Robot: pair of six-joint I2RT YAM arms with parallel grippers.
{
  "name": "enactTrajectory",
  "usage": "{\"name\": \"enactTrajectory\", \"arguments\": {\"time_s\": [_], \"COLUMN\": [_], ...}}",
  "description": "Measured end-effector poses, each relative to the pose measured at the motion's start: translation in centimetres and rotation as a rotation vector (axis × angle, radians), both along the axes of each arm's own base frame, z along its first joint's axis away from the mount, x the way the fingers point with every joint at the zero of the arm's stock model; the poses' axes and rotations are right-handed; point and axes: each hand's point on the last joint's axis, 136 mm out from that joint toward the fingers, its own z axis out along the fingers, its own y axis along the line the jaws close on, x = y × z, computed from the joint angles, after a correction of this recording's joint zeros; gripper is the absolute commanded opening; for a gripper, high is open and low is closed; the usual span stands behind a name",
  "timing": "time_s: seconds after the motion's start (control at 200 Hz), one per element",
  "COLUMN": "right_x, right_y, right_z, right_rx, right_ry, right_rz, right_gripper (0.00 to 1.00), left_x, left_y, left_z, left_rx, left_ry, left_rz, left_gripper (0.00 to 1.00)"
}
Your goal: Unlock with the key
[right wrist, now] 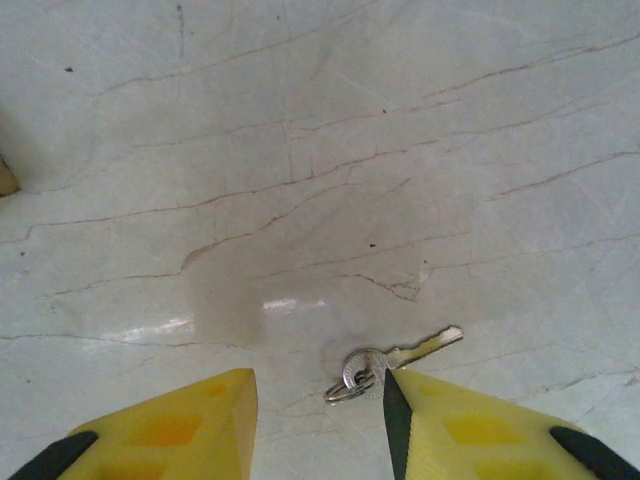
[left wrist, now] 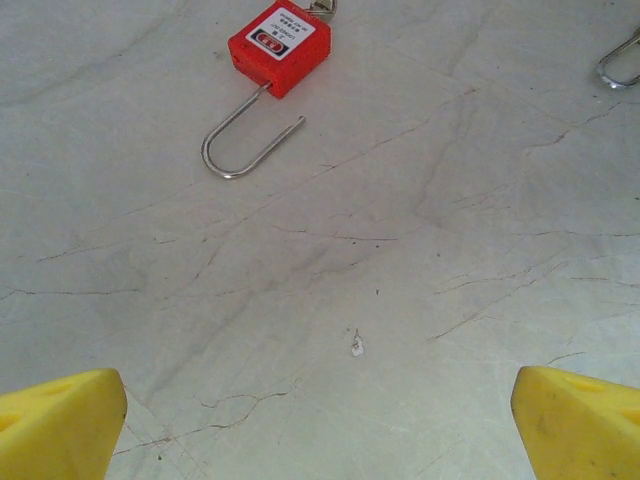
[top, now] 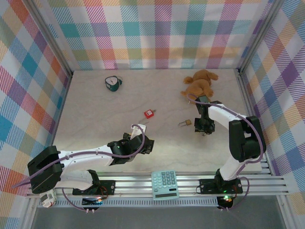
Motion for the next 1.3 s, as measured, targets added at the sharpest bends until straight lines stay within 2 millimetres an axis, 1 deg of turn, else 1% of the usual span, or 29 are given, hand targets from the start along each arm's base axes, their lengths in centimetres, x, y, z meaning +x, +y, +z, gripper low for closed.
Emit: {"name": "enactTrajectory", "arguments": {"time_s": [0.19, 0.35, 0.52, 0.825, 0.93, 1.08, 1.18, 1.3], "right_x": [-0.2, -0.6, -0.9, -0.9, -0.6, -0.3, 0.3, 0.9], "right_y": [-0.2, -0.3, -0.3, -0.3, 0.1, 1.3, 2.3, 3.0], "right_z": [-0.1, -0.7, -1.3, -1.2, -1.0, -0.7, -0.7, -0.6], "right_rx": [-0.008, -0.017, -0.02, -0.019, 0.005, 0.08, 0.139, 0.178], "right_ry": [0.009, 0.039, 0.064, 0.063, 0.035, 0.0, -0.021, -0.041], "right_rz": [-0.012, -0.016, -0.017, -0.02, -0.025, -0.056, -0.081, -0.096], "right_gripper": [0.34, 0.35, 0.27, 0.2, 0.19, 0.19, 0.18, 0.18], "left_x": [0.0, 0.0, -0.1, -0.3, -0.3, -0.3, -0.3, -0.3], "left_y": [0.0, 0.0, 0.1, 0.5, 0.5, 0.5, 0.5, 0.6], "left_z": [0.7, 0.8, 1.0, 0.8, 0.8, 0.9, 1.0, 1.3], "left_rx": [-0.023, -0.025, -0.033, -0.035, -0.033, -0.035, -0.038, -0.044], "left_ry": [-0.012, -0.012, -0.016, -0.018, -0.018, -0.02, -0.022, -0.026], "left_rz": [0.0, -0.001, -0.001, -0.001, -0.003, -0.003, -0.003, -0.003], "left_gripper": [0.98, 0.97, 0.96, 0.96, 0.96, 0.96, 0.95, 0.95]}}
